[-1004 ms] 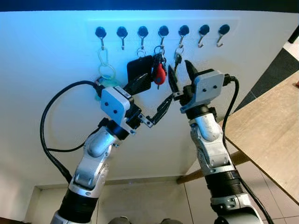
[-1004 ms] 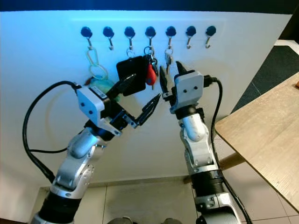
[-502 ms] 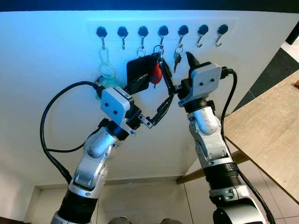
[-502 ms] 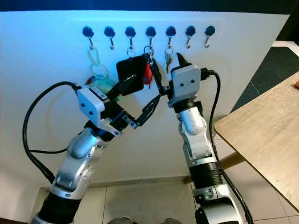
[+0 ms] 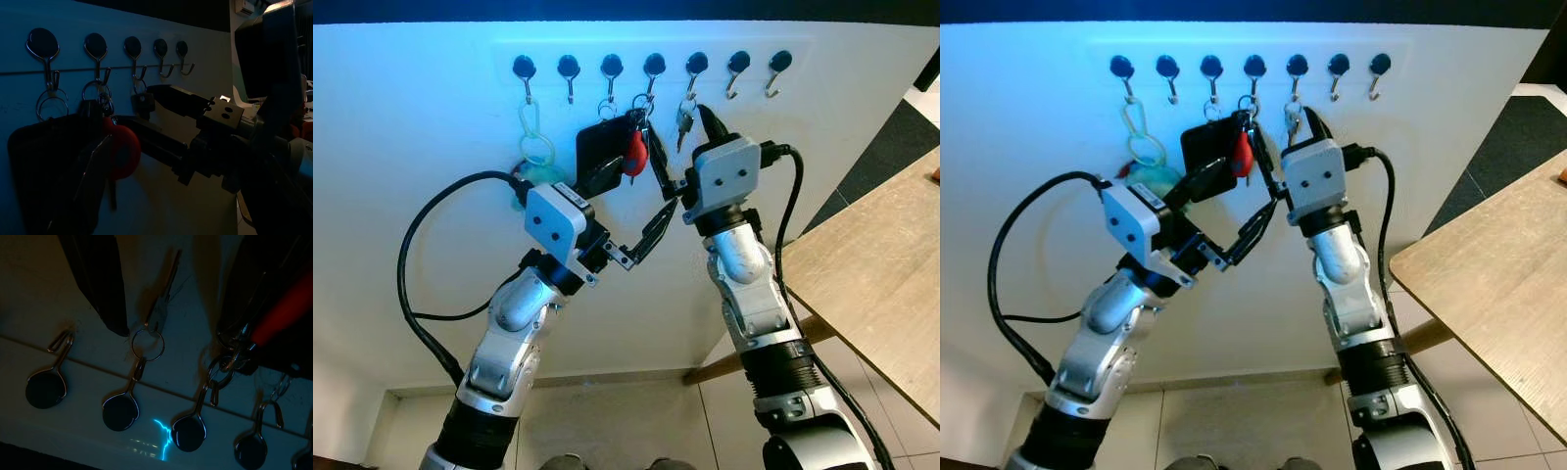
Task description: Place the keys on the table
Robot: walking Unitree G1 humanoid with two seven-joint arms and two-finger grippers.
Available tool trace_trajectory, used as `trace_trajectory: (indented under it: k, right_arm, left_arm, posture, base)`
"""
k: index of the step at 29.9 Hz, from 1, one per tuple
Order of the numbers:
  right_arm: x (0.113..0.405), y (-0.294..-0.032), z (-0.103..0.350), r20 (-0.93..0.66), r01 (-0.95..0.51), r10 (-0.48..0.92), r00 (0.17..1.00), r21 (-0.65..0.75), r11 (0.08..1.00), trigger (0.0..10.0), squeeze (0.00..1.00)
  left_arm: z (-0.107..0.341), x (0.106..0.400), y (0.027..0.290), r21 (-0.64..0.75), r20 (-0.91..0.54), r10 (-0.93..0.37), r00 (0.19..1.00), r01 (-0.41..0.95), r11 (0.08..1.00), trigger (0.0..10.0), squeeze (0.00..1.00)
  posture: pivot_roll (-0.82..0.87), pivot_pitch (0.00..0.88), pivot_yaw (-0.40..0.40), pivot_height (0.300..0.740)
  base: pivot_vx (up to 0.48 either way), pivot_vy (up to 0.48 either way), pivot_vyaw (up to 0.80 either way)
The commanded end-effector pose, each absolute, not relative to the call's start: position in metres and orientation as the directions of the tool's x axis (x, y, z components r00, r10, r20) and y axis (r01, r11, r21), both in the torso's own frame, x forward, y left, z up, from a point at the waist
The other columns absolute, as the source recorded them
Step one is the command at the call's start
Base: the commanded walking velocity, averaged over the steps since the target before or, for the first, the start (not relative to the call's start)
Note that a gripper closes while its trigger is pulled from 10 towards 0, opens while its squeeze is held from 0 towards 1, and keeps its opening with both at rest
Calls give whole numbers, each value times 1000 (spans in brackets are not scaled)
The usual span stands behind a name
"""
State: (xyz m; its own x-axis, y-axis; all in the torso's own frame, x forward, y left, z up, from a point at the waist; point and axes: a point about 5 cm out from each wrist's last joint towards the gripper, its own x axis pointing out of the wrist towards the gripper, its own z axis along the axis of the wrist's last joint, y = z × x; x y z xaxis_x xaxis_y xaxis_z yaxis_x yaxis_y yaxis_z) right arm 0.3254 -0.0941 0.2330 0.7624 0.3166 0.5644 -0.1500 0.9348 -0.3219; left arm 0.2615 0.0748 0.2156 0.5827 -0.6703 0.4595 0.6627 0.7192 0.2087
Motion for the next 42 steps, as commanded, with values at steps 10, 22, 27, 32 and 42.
trace_trajectory:
  k: [10,22,27,32,42]
  right_arm:
    - [326,-96,229,557,-124,296,776,-325,938,10000,0]
    - [325,-97,229,561,-124,278,780,-298,947,0,0]
    - [325,-98,229,562,-125,275,780,-290,949,0,0]
    - [325,-99,230,565,-122,266,781,-280,952,0,0]
    - [324,-100,234,581,-119,256,773,-265,957,0,0]
  left_arm:
    - [214,258,74,217,450,-681,578,669,711,10000,0]
    - [214,258,75,218,449,-680,580,667,713,10000,0]
    - [215,259,75,218,449,-678,583,664,715,10000,0]
    - [215,259,75,218,448,-676,585,661,718,10000,0]
    - [215,260,75,221,448,-675,587,659,719,10000,0]
  posture:
    - [54,94,-33,740]
    - [55,100,-32,740]
    - [56,103,-32,740]
    - [55,108,-33,740]
    - [56,109,-35,740]
  base:
    - [0,0,0]
    - [0,0,0]
    - [0,0,0]
    - [0,0,0]
    - [0,0,0]
